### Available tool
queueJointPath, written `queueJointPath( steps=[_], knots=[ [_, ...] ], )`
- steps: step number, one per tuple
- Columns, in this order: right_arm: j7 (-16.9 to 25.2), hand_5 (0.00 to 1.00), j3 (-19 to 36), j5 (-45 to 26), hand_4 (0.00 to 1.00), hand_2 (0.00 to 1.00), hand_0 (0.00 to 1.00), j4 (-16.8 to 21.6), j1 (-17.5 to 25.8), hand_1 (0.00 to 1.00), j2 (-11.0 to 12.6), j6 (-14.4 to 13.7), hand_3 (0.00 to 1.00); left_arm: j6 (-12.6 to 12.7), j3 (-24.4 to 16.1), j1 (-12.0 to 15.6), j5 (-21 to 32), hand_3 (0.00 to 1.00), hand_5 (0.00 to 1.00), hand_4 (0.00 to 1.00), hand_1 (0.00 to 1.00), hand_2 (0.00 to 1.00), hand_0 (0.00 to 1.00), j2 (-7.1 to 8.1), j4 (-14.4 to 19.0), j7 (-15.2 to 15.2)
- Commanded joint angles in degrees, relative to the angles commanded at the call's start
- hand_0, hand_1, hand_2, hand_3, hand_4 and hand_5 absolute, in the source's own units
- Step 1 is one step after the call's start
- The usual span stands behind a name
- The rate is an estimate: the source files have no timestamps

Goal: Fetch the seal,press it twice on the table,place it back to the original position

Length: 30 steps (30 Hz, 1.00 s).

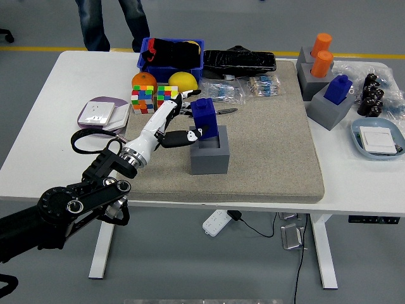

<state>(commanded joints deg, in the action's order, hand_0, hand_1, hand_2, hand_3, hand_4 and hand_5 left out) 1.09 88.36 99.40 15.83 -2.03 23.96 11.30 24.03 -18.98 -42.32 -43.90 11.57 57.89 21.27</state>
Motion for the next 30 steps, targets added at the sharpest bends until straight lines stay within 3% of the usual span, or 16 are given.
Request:
queueJointPath(
  steps=[17, 30],
  knots=[
    [0.1, 0.516, -1.2, -0.5, 0.774, 0.673, 0.792, 0.1, -0.2, 0.697, 0.4, 0.0, 0.638, -2.1, 3.5, -2.7, -0.2, 0.907, 0.002, 0.614, 0.533, 0.405, 0.886, -2.05, -3.9, -1.0],
    [0.2, 0.517, -1.2, -0.6, 0.774, 0.673, 0.792, 0.2, -0.2, 0.697, 0.4, 0.1, 0.638, -1.5, 5.2, -3.9, 0.5, 0.908, 0.002, 0.613, 0.542, 0.404, 0.886, -2.73, -6.1, 0.0]
  ],
)
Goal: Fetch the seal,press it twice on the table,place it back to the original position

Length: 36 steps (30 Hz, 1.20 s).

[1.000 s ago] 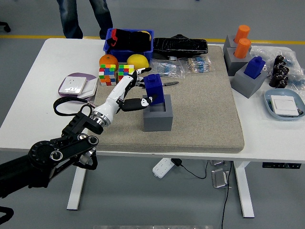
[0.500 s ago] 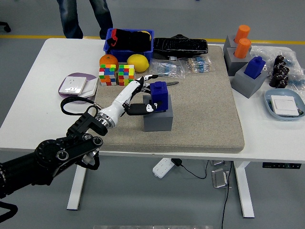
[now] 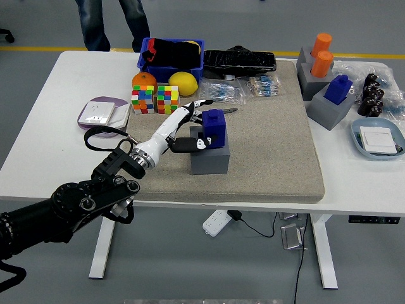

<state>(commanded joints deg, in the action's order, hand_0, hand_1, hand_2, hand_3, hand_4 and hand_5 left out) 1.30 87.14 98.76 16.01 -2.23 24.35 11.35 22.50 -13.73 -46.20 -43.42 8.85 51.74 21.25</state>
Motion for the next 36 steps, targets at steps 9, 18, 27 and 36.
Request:
queueJointPath(
  steps=[9, 18, 27, 36],
  knots=[
    [0.0, 0.516, 0.1, 0.0, 0.774, 0.673, 0.792, 0.0, 0.0, 0.697, 0.0, 0.0, 0.637, -0.4, 0.9, -0.5, 0.3, 0.906, 0.002, 0.613, 0.542, 0.405, 0.886, 0.17, -1.0, 0.0],
    [0.0, 0.516, 0.3, 0.1, 0.775, 0.673, 0.791, 0.0, 0.1, 0.697, 0.0, 0.0, 0.637, -0.6, 1.1, -0.3, 0.3, 0.907, 0.002, 0.613, 0.54, 0.406, 0.884, 0.36, -1.5, 0.2],
    [0.1, 0.516, 0.5, 0.1, 0.775, 0.673, 0.792, 0.0, 0.1, 0.697, -0.1, -0.1, 0.637, -0.8, 1.6, -0.4, 0.4, 0.906, 0.002, 0.613, 0.54, 0.405, 0.886, 0.51, -1.6, 0.2],
    [0.1, 0.515, 0.4, 0.0, 0.774, 0.673, 0.792, 0.1, 0.2, 0.697, -0.1, 0.0, 0.638, -1.1, 2.0, -0.4, 0.3, 0.903, 0.002, 0.61, 0.544, 0.405, 0.887, 0.59, -1.8, 0.1]
  ],
)
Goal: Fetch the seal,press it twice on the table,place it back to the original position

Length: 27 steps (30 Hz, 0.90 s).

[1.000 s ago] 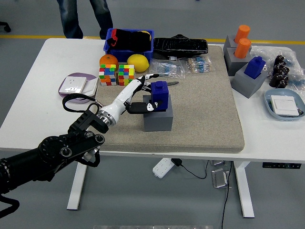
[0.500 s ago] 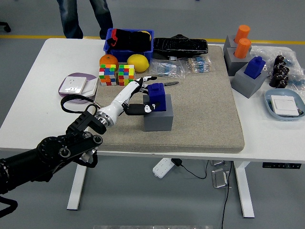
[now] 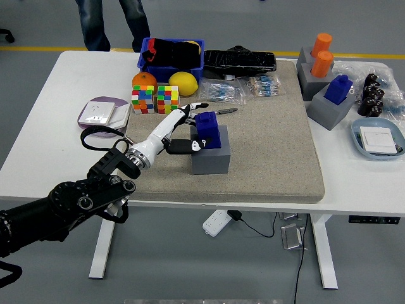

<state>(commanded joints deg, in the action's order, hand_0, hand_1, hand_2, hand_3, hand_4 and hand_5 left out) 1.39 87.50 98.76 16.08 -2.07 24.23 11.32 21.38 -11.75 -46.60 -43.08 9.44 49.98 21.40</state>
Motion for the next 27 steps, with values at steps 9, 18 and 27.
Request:
queueJointPath(
  steps=[9, 18, 27],
  knots=[
    [0.1, 0.515, 0.2, 0.1, 0.774, 0.673, 0.792, 0.0, 0.1, 0.697, 0.1, 0.0, 0.637, -0.6, -0.2, -0.6, -2.1, 0.899, 0.002, 0.594, 0.532, 0.402, 0.886, 0.71, 1.0, -0.9],
    [0.1, 0.515, 0.3, 0.1, 0.775, 0.673, 0.793, 0.0, 0.1, 0.696, 0.1, 0.0, 0.637, -1.3, -0.5, -1.6, -3.7, 0.896, 0.002, 0.567, 0.51, 0.393, 0.885, 1.43, 1.7, -1.9],
    [0.1, 0.515, 0.3, 0.1, 0.775, 0.673, 0.792, 0.0, 0.2, 0.696, 0.2, 0.0, 0.637, -1.9, 0.2, -2.2, -5.0, 0.893, 0.002, 0.554, 0.505, 0.391, 0.881, 1.95, 1.8, -2.9]
  ],
)
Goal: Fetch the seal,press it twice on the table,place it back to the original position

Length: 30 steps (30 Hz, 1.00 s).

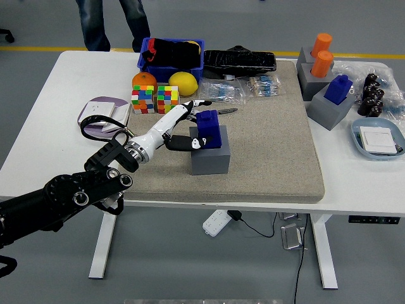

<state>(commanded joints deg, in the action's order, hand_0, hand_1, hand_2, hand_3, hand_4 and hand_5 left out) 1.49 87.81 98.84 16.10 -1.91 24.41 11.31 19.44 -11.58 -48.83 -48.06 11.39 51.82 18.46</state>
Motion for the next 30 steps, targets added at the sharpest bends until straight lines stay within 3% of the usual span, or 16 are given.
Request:
queueJointPath(
  steps=[30],
  knots=[
    [0.2, 0.515, 0.3, 0.1, 0.776, 0.672, 0.793, 0.0, -0.1, 0.696, 0.0, -0.2, 0.637, -0.6, 1.0, -2.1, -3.9, 0.883, 0.002, 0.479, 0.486, 0.375, 0.875, 0.72, 1.1, -1.9]
  ],
)
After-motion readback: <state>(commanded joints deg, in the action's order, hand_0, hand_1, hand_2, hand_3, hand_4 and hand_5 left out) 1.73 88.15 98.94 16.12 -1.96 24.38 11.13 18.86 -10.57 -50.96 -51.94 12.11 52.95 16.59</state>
